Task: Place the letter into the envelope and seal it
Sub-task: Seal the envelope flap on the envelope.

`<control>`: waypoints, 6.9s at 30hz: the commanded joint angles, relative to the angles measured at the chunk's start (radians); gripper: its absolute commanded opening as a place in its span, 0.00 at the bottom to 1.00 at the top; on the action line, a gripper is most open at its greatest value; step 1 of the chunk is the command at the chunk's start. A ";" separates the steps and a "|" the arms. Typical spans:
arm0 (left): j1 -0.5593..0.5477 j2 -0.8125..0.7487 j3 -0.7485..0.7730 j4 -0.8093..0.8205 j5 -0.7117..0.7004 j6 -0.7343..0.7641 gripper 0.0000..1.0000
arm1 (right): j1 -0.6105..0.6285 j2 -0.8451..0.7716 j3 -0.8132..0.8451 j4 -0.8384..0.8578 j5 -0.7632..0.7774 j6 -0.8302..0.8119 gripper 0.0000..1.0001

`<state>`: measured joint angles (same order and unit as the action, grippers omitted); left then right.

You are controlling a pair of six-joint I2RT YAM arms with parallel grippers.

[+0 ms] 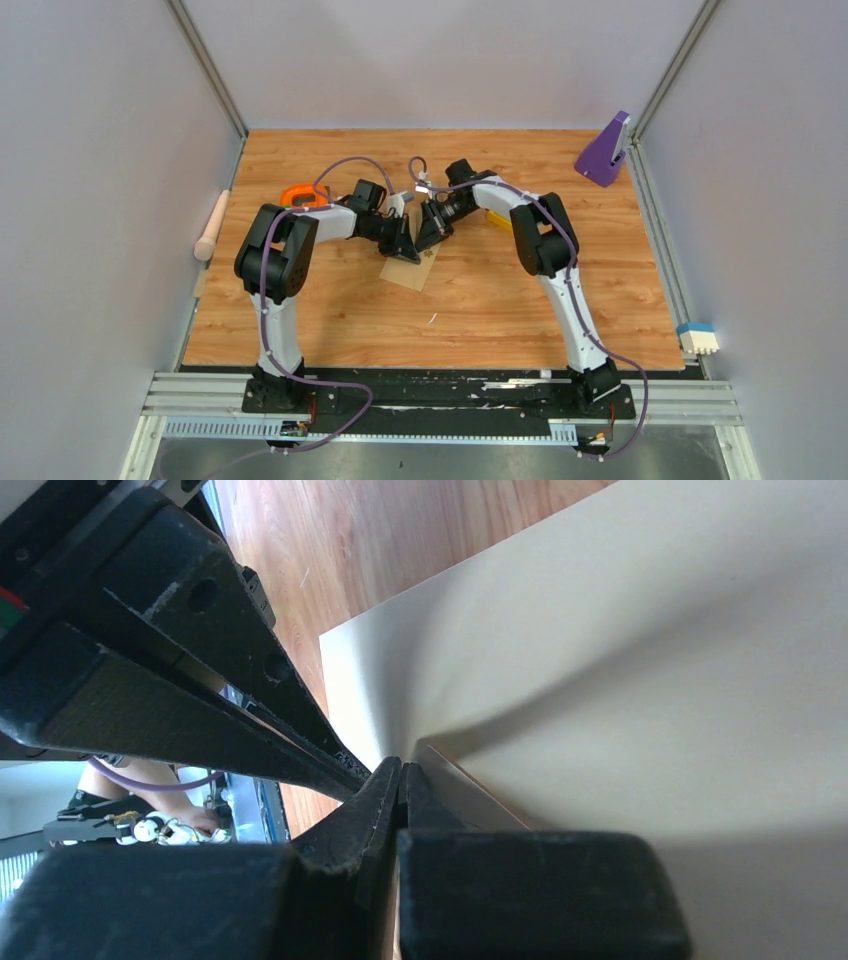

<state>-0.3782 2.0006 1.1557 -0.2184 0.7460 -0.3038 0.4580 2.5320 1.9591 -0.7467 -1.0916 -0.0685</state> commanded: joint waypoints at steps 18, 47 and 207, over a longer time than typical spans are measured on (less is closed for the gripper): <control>-0.005 0.036 -0.009 -0.039 -0.135 0.065 0.00 | -0.060 0.039 0.086 -0.007 0.071 -0.018 0.00; -0.005 0.045 0.034 -0.043 -0.087 0.018 0.00 | -0.122 -0.100 0.221 -0.139 0.118 -0.124 0.00; 0.053 0.149 0.058 0.190 -0.056 -0.279 0.00 | -0.038 -0.012 -0.051 -0.048 0.120 -0.024 0.00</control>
<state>-0.3370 2.1410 1.2697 0.0116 0.7567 -0.5907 0.4274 2.4992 1.9182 -0.7868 -1.0534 -0.0742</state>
